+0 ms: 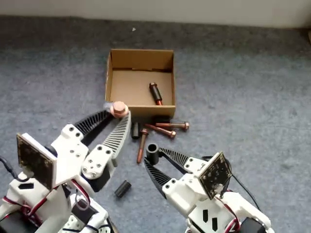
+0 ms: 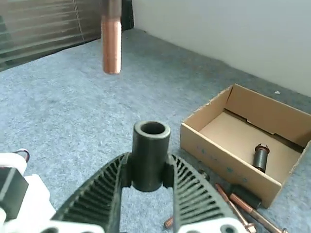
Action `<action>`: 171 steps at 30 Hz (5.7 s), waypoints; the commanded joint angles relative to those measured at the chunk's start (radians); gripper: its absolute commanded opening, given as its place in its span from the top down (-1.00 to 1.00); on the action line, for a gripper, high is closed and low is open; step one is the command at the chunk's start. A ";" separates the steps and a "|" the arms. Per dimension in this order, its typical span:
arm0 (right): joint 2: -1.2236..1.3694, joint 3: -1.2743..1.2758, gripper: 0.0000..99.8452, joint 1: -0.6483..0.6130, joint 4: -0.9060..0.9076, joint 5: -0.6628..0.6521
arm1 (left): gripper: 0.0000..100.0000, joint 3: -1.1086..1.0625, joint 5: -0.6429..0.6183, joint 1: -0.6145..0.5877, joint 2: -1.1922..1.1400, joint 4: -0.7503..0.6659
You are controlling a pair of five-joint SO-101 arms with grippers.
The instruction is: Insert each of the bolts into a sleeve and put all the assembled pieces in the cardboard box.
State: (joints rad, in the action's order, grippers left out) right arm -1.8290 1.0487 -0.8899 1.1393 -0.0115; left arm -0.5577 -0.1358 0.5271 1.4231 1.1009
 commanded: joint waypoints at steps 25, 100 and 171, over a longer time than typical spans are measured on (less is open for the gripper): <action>-0.002 0.070 0.99 -0.165 -0.180 -0.074 | 0.99 0.087 -0.011 0.186 0.002 -0.028; 0.458 -0.067 0.99 0.358 -0.209 -0.066 | 0.53 -0.286 0.292 -0.661 0.013 0.212; 1.902 -0.677 0.62 0.145 -0.308 0.265 | 0.53 -1.082 0.290 -0.766 0.389 0.077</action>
State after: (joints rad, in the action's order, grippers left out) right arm 0.0644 0.4212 -0.7288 0.8493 0.2432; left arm -1.6456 0.1511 -0.2294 1.8036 1.2022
